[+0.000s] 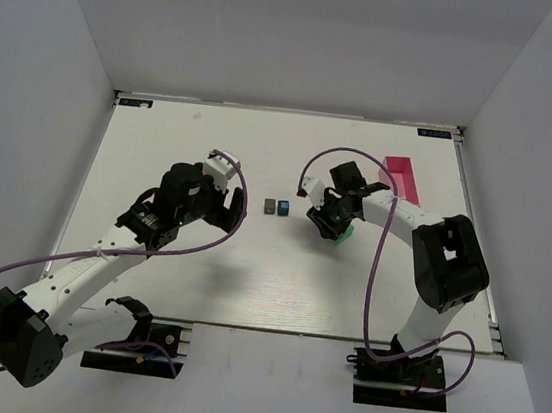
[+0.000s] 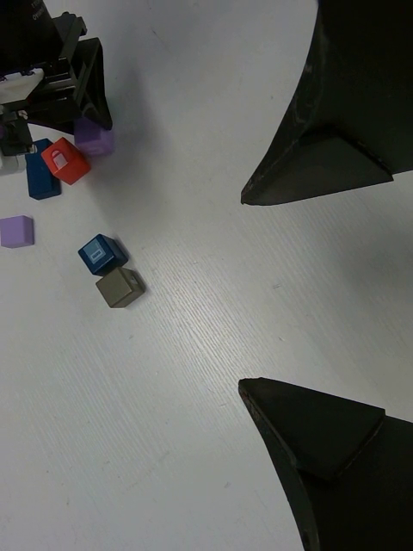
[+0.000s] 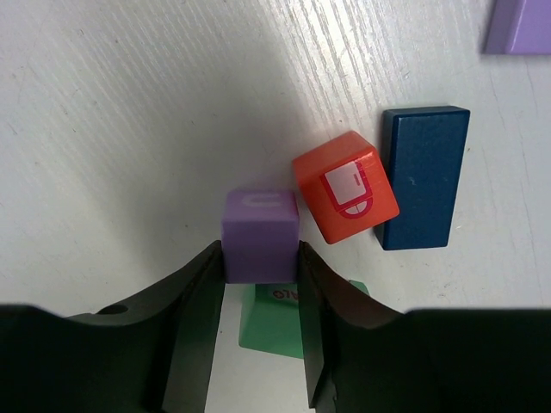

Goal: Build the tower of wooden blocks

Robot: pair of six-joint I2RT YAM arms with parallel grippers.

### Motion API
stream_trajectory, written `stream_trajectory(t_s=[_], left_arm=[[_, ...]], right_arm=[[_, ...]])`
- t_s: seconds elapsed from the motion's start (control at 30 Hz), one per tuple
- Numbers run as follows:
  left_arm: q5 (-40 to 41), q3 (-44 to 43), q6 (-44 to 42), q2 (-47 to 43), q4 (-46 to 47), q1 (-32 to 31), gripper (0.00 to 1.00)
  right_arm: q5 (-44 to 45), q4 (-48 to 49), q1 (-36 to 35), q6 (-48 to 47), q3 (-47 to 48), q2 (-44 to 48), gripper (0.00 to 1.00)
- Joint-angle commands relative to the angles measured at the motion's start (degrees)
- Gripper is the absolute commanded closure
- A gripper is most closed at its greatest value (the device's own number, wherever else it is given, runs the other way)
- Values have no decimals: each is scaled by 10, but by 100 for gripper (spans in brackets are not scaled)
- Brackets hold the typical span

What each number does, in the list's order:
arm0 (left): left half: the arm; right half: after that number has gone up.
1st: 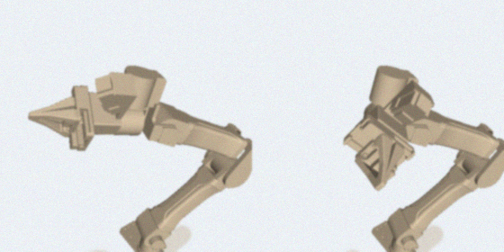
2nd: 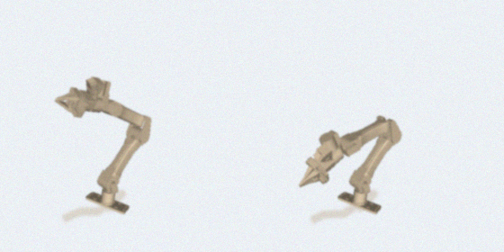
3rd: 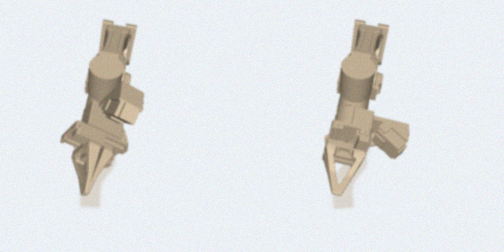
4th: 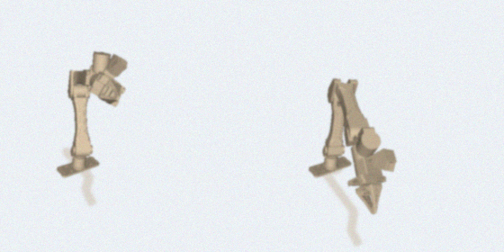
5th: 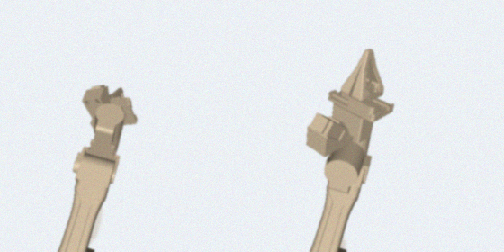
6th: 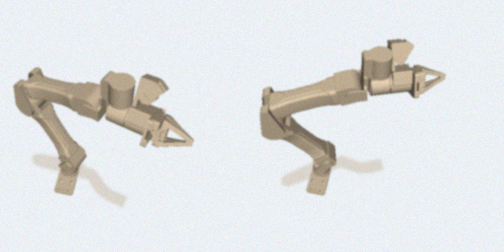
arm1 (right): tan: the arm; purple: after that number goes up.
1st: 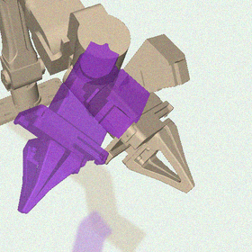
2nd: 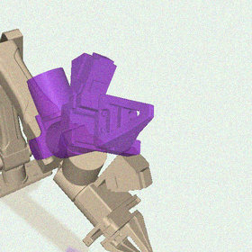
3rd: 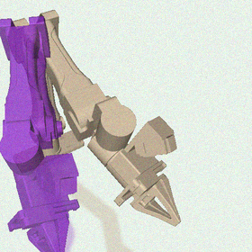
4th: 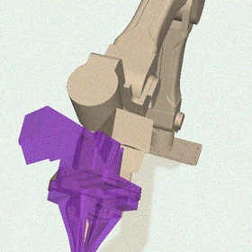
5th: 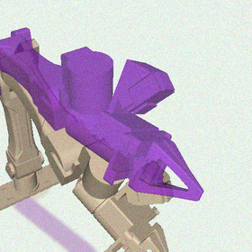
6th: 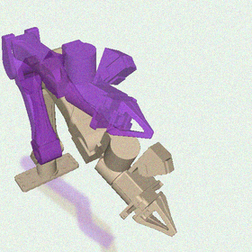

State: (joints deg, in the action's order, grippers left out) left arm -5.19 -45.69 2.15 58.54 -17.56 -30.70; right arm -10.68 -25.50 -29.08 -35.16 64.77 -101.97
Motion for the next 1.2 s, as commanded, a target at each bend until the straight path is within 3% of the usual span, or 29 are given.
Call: stream_trajectory(t_s=[0.0,0.2,0.33,0.43,0.63,0.93,1.17], left_arm=[[-9,-18,2,-19,3,3,9],[-9,-18,2,-19,3,3,9],[-9,-18,2,-19,3,3,9],[-9,-18,2,-19,3,3,9],[-3,-18,2,-24,3,3,9],[2,-18,2,-24,3,3,9],[7,-18,2,-24,3,3,8]], right_arm=[[-3,4,-5,-4,5,3,59],[-17,-4,-4,-11,-2,25,72],[-72,-40,-4,-36,-3,50,80],[-125,-66,-4,-61,-2,73,81],[-150,-79,-7,-74,21,100,82],[-131,-116,-15,-95,141,30,82],[-140,-144,-14,-163,204,-30,82]])
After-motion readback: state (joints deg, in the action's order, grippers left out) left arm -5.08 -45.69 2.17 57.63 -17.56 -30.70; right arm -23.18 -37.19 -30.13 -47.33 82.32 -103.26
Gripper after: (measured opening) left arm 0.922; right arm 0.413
